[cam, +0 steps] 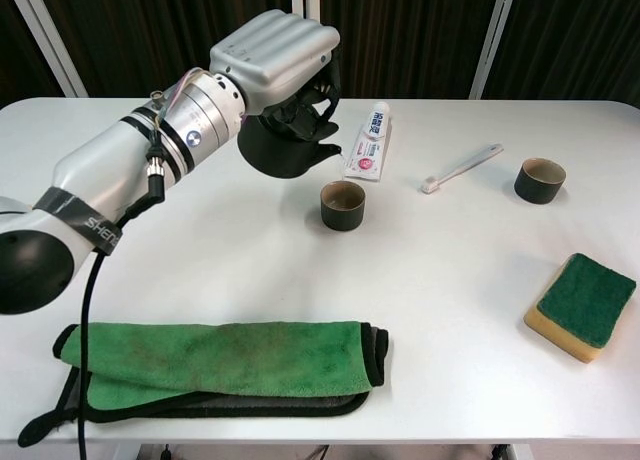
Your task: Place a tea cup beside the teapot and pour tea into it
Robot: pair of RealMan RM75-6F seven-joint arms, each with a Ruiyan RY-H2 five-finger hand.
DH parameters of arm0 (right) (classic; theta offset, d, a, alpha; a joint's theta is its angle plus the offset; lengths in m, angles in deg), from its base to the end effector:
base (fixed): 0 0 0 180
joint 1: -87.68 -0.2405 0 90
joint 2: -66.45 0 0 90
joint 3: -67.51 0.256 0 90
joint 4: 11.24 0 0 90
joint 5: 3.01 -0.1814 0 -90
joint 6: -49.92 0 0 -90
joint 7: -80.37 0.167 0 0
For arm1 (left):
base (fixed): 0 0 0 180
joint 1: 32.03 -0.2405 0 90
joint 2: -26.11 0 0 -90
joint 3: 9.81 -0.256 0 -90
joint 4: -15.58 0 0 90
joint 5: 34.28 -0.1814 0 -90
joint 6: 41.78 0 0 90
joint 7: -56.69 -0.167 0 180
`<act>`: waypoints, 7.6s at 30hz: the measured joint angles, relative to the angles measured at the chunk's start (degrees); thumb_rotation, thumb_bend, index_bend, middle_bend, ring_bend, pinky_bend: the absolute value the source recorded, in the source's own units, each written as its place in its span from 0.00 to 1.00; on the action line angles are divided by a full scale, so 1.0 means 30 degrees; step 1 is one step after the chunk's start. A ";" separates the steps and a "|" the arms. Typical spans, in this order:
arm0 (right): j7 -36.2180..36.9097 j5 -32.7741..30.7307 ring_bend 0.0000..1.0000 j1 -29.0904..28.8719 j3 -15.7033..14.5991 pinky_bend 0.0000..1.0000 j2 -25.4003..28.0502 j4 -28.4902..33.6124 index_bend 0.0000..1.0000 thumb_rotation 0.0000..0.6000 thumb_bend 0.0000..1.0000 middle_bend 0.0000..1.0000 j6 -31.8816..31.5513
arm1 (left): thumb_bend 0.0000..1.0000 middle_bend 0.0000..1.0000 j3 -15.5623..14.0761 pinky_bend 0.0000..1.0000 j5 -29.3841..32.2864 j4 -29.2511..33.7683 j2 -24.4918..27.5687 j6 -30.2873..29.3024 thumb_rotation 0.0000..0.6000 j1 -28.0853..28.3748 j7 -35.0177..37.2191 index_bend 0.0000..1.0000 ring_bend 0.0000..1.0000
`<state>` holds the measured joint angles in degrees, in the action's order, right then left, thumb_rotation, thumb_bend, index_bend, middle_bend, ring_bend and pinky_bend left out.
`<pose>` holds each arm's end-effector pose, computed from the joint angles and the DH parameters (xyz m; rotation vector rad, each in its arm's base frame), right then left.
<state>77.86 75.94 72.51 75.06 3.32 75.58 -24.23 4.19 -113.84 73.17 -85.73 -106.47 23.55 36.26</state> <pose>-0.2973 -0.2732 0.1953 1.4545 -0.8098 0.8170 -0.0260 0.3779 -0.0594 -1.8821 -0.4315 -1.2173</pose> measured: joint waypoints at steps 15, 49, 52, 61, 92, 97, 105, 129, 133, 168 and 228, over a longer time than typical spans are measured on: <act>-0.0022 0.0012 0.00 0.0007 0.0010 0.00 0.0011 0.0027 0.00 1.00 0.19 0.00 -0.0035 | 0.29 1.00 -0.0067 0.42 -0.0289 -0.0052 0.0000 -0.0170 1.00 -0.0053 -0.0213 1.00 1.00; -0.0098 0.0060 0.00 0.0000 -0.0015 0.00 0.0022 0.0137 0.00 1.00 0.19 0.00 -0.0033 | 0.29 1.00 -0.0199 0.42 -0.0785 -0.0069 0.0000 -0.0495 1.00 -0.0188 -0.0688 1.00 1.00; -0.0135 0.0074 0.00 0.0008 -0.0022 0.00 0.0032 0.0158 0.00 1.00 0.19 0.00 -0.0055 | 0.29 1.00 -0.0228 0.42 -0.0841 -0.0125 0.0014 -0.0513 1.00 -0.0187 -0.0811 1.00 1.00; -0.0137 0.0017 0.00 -0.0022 -0.0002 0.00 0.0038 0.0152 0.00 1.00 0.19 0.00 0.0015 | 0.29 1.00 -0.0247 0.42 -0.0899 -0.0122 0.0014 -0.0509 1.00 -0.0208 -0.0844 1.00 1.00; 0.0028 0.0079 0.00 0.0063 -0.0021 0.00 -0.0015 0.0113 0.00 1.00 0.19 0.00 -0.0132 | 0.29 1.00 -0.0367 0.42 -0.1392 -0.0309 0.0038 -0.0825 1.00 -0.0175 -0.1208 1.00 1.00; 0.0004 0.0085 0.00 0.0057 -0.0017 0.00 -0.0015 0.0118 0.00 1.00 0.19 0.00 -0.0130 | 0.29 1.00 -0.0376 0.42 -0.1433 -0.0361 0.0037 -0.0830 1.00 -0.0167 -0.1205 1.00 1.00; -0.0008 0.0081 0.00 0.0043 -0.0014 0.00 -0.0024 0.0130 0.00 1.00 0.19 0.00 -0.0106 | 0.29 1.00 -0.0414 0.42 -0.1565 -0.0469 0.0045 -0.0937 1.00 -0.0160 -0.1300 1.00 1.00; -0.0120 -0.0095 0.00 -0.0016 -0.0004 0.00 0.0030 0.0212 0.00 1.00 0.19 0.00 0.0121 | 0.29 1.00 -0.0296 0.42 -0.1366 -0.0183 0.0053 -0.0824 1.00 -0.0288 -0.0955 1.00 1.00; -0.0120 -0.0099 0.00 -0.0006 -0.0011 0.00 0.0041 0.0216 0.00 1.00 0.19 0.00 0.0114 | 0.29 1.00 -0.0184 0.42 -0.1188 -0.0099 0.0053 -0.0749 1.00 -0.0314 -0.0798 1.00 1.00; -0.1143 -0.0258 0.00 -0.0286 -0.0069 0.00 -0.0153 0.0656 0.00 1.00 0.19 0.00 0.0503 | 0.29 1.00 0.0661 0.41 0.1450 0.1553 0.0739 -0.0867 1.00 -0.3040 0.6421 1.00 1.00; -0.2332 -0.0801 0.00 -0.0511 -0.0248 0.00 -0.0181 0.1365 0.00 1.00 0.19 0.00 0.0922 | 0.13 1.00 -0.1765 0.40 -0.0977 -0.9352 -0.2252 -0.1297 0.46 -0.5280 1.4934 1.00 0.97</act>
<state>70.86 73.53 70.97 74.32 2.78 79.68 -21.46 -1.11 -116.77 45.12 -92.48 -110.37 7.71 81.07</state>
